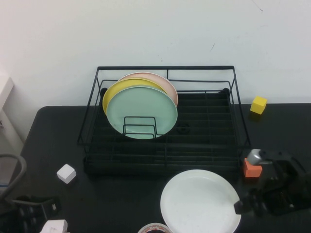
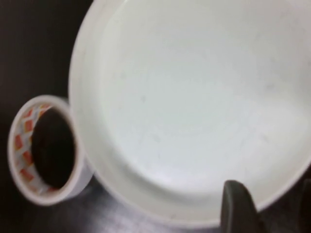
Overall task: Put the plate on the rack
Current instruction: Pick up the plate from the table
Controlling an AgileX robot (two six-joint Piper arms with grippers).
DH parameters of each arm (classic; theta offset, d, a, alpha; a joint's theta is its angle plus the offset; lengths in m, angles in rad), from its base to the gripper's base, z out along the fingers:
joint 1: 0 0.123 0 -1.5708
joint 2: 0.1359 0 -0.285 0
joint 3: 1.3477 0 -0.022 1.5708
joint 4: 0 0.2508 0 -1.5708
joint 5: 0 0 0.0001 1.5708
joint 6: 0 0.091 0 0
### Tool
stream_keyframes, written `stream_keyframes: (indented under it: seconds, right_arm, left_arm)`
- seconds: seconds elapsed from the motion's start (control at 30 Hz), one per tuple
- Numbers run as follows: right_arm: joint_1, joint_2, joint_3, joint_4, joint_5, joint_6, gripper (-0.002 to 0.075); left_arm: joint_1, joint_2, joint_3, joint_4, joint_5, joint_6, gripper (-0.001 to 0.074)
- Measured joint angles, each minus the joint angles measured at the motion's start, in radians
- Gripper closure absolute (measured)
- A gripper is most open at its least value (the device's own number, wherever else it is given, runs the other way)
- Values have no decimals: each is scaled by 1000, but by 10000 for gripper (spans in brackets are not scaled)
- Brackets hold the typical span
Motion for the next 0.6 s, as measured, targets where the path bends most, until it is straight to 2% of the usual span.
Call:
stream_keyframes:
  seconds: [0.1,0.33,0.5,0.6]
  right_arm:
    - [5,74,-60,-2,-9,15,426]
    - [6,206,-142,-22,-30,67,408]
    - [6,253,-170,-41,-15,80,417]
    - [6,271,-188,-47,9,80,472]
  left_arm:
    - [0,0,0,0,0,2,737]
    - [0,0,0,-1,0,2,737]
    - [0,0,0,-1,-2,8,737]
    - [0,0,0,-1,-4,13,737]
